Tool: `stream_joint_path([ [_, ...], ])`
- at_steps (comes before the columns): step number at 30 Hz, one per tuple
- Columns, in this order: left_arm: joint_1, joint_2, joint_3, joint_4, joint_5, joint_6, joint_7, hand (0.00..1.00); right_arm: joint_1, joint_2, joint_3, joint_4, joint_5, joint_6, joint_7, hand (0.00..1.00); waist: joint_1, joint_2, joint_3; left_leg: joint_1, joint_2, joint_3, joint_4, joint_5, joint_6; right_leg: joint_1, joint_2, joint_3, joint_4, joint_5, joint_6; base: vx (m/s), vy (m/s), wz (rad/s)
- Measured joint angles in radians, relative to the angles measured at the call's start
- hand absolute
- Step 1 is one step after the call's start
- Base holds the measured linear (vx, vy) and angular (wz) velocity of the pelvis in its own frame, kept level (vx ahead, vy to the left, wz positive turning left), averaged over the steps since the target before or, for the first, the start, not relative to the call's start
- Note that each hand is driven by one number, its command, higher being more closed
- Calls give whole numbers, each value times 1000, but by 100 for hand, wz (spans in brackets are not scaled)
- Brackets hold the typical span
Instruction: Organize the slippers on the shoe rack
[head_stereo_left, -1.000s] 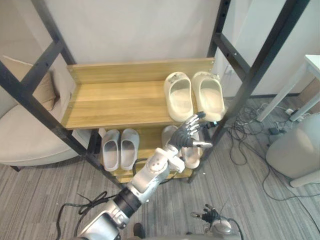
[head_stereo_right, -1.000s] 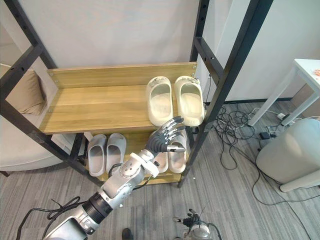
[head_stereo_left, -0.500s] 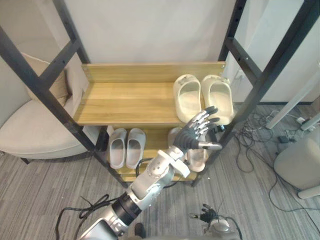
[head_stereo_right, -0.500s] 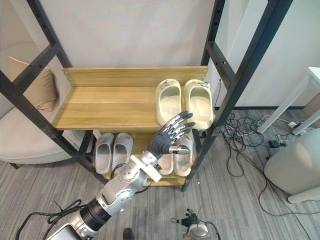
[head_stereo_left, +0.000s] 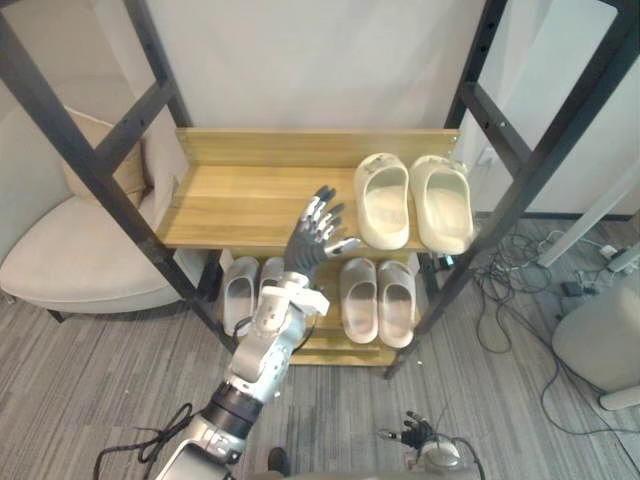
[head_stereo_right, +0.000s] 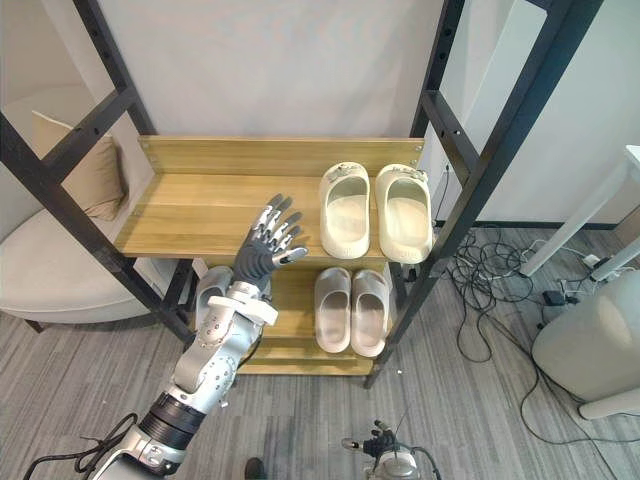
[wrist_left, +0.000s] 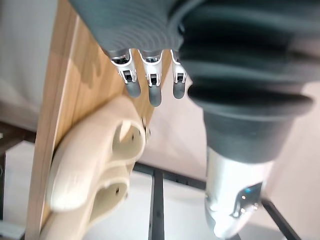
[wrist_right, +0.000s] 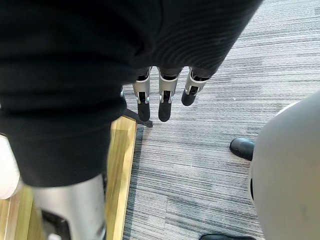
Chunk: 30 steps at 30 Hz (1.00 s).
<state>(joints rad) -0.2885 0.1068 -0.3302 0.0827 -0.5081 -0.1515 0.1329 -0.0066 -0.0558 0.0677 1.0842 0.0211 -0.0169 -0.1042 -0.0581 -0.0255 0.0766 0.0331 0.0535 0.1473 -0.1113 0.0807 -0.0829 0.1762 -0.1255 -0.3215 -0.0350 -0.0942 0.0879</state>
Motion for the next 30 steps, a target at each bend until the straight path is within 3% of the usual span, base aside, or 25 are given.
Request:
stream_joint_path([
  [14, -39, -2, 24, 74, 42, 0, -1, 0, 8, 14, -30, -6, -2, 2, 6, 0, -1, -18, -7, -18, 4, 31, 0, -4, -4, -33, 2, 30, -1, 1, -1, 4, 4, -4],
  [30, -113, -4, -91, 140, 75, 7, -2, 0, 11, 16, -55, -7, -2, 2, 5, 0, -26, -15, -10, -18, 6, 43, 0, -4, -4, -39, 2, 39, -2, 5, -5, 0, 2, -1],
])
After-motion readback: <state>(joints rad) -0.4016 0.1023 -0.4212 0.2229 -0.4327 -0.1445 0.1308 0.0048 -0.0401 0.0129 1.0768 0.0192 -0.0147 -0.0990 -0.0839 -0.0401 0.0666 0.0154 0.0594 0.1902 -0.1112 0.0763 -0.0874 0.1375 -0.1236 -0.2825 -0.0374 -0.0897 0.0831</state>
